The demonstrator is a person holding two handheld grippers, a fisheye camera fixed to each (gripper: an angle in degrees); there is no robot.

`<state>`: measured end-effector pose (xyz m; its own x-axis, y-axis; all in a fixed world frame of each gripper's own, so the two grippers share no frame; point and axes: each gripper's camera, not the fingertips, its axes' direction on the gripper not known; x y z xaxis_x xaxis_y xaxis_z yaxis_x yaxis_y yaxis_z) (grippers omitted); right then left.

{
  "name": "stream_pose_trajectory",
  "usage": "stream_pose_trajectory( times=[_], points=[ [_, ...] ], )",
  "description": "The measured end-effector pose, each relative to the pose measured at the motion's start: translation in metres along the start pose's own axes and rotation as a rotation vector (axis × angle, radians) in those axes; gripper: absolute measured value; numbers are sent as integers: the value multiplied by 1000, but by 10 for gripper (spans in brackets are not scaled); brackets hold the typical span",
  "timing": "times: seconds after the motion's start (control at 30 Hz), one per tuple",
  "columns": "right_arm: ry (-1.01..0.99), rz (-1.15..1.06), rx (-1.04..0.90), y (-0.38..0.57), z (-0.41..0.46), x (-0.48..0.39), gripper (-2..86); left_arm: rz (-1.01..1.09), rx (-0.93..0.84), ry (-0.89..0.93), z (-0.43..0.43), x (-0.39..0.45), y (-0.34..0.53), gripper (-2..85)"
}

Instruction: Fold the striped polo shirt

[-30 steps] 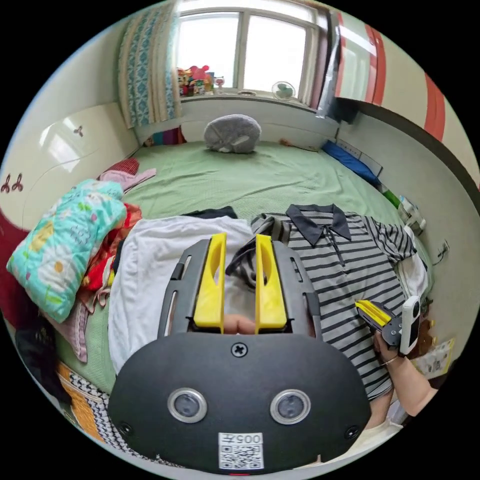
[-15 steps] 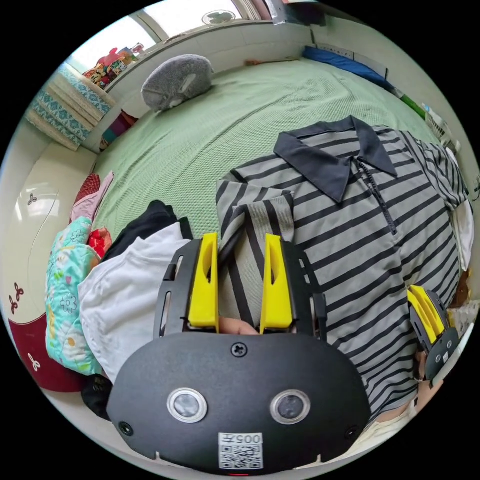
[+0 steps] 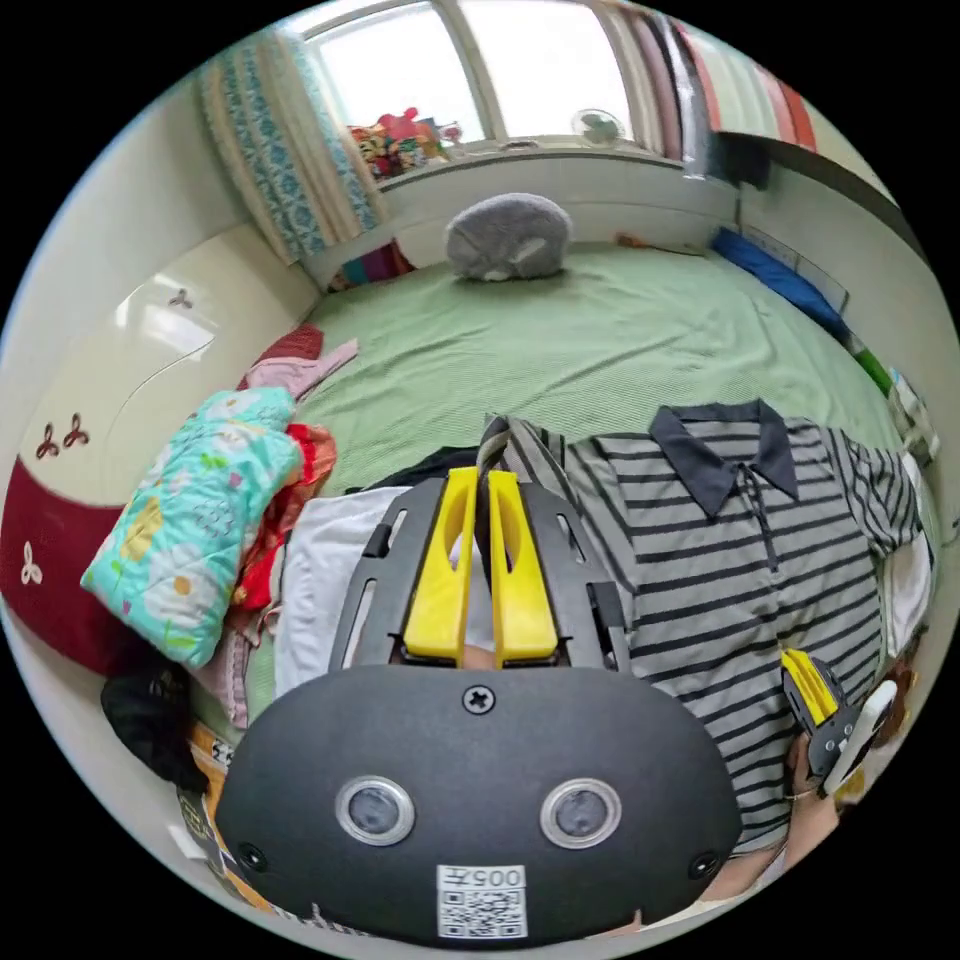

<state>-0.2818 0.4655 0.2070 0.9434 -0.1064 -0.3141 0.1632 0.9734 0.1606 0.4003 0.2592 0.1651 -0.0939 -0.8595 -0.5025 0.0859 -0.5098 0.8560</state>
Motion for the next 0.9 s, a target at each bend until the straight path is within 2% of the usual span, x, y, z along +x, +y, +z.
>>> stream_pose_trajectory(
  times=[0.1,0.17,0.27,0.4,0.53,0.67,0.77,0.9],
  points=[
    [18,-7,0,5,1,1,41,-117,-143,-50,21,-37,12,31],
    [29,-9,0,10,1,2,41,-190,-184,3,34,-53,29,37],
    [21,-1,2,17,2,7,40,-217,-135,92,35,-59,44,55],
    [-14,13,10,26,1,17,39,-227,-75,118,18,-64,49,86],
    [-73,34,25,37,-2,32,31,-126,-62,22,-6,-46,58,74],
    [-113,62,126,54,-17,47,3,22,-77,67,-3,-6,80,51],
    [-119,78,167,68,-26,56,-7,23,-187,-1,21,5,87,11],
    [-117,53,149,78,-25,62,-9,52,-221,-83,39,0,92,-1]
  ],
)
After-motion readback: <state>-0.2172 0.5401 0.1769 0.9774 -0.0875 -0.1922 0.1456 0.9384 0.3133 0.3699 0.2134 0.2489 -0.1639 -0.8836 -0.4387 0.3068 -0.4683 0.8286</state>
